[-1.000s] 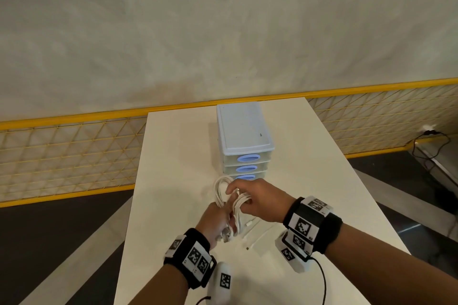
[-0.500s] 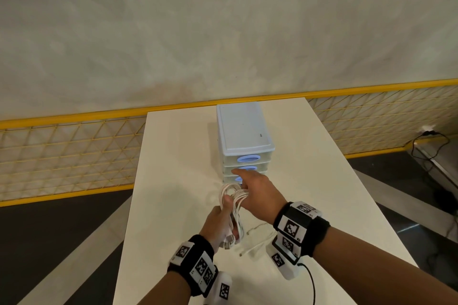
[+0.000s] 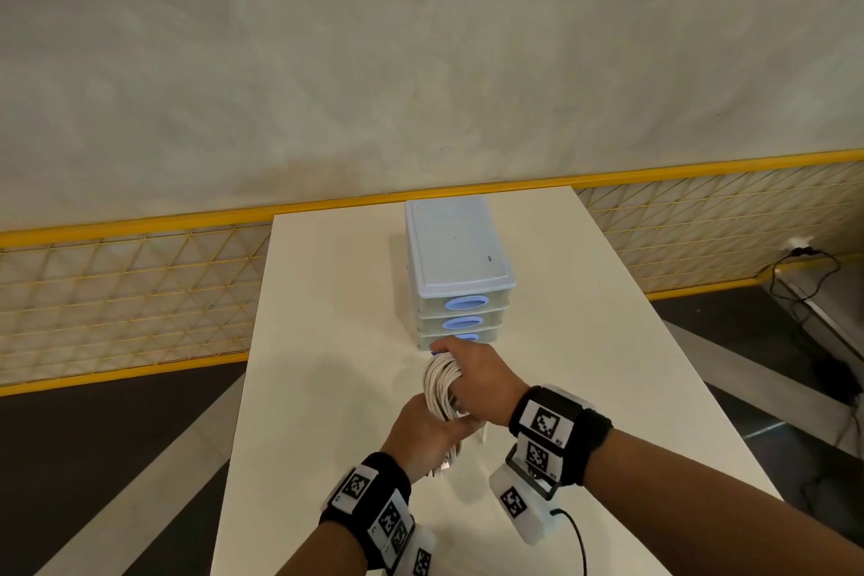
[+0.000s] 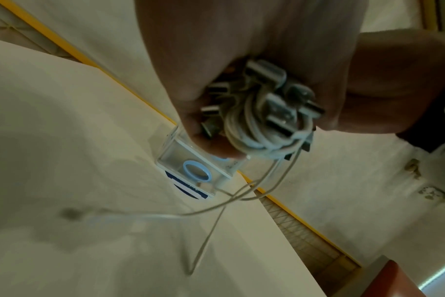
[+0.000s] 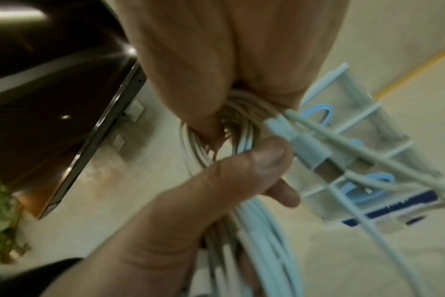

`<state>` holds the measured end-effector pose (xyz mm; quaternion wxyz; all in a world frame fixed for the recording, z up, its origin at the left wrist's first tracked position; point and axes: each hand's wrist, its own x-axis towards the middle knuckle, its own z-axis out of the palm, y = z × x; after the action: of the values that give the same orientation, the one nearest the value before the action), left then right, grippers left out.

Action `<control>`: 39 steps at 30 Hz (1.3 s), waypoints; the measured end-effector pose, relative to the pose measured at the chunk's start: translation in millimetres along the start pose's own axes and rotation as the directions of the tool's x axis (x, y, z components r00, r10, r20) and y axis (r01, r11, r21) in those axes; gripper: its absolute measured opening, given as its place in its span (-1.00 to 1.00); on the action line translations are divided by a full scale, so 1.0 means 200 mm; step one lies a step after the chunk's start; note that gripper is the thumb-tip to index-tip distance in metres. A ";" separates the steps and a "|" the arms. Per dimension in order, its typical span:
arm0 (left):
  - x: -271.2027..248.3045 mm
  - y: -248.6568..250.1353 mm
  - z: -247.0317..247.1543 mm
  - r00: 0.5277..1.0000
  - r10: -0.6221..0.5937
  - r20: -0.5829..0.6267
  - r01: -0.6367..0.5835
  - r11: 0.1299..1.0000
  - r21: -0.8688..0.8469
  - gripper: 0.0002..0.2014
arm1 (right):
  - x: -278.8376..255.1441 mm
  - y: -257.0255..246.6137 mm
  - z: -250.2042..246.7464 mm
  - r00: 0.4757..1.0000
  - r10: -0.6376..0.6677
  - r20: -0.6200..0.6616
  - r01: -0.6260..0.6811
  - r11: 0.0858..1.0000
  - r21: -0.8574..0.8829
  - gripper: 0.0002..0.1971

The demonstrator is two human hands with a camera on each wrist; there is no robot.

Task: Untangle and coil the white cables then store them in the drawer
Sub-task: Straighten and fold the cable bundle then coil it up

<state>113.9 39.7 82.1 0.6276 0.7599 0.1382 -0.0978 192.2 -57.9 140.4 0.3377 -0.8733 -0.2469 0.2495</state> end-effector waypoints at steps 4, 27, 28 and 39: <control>0.01 0.00 0.01 0.998 0.058 -0.016 -0.060 0.992 -0.110 -0.47 | 0.00 0.00 0.04 0.998 0.041 -0.055 -0.030 0.982 0.186 -0.65; 0.03 0.10 -0.02 0.994 -0.088 0.059 0.097 0.977 -0.189 -0.69 | 0.02 0.01 0.03 0.999 0.022 0.035 -0.036 0.876 0.482 -0.81; 0.03 0.10 -0.02 0.995 -0.084 0.059 0.095 0.976 -0.198 -0.70 | 0.02 0.01 0.03 0.999 0.021 0.033 -0.034 0.877 0.480 -0.82; 0.03 0.16 0.01 0.991 -0.120 0.055 0.132 0.917 -0.377 -0.92 | 0.05 0.01 -0.06 0.991 -0.010 0.136 -0.037 0.941 0.335 -0.77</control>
<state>130.3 33.7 109.0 0.7574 0.6118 0.1933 -0.1209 207.4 -58.1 144.8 0.4627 -0.7854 -0.2169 0.3492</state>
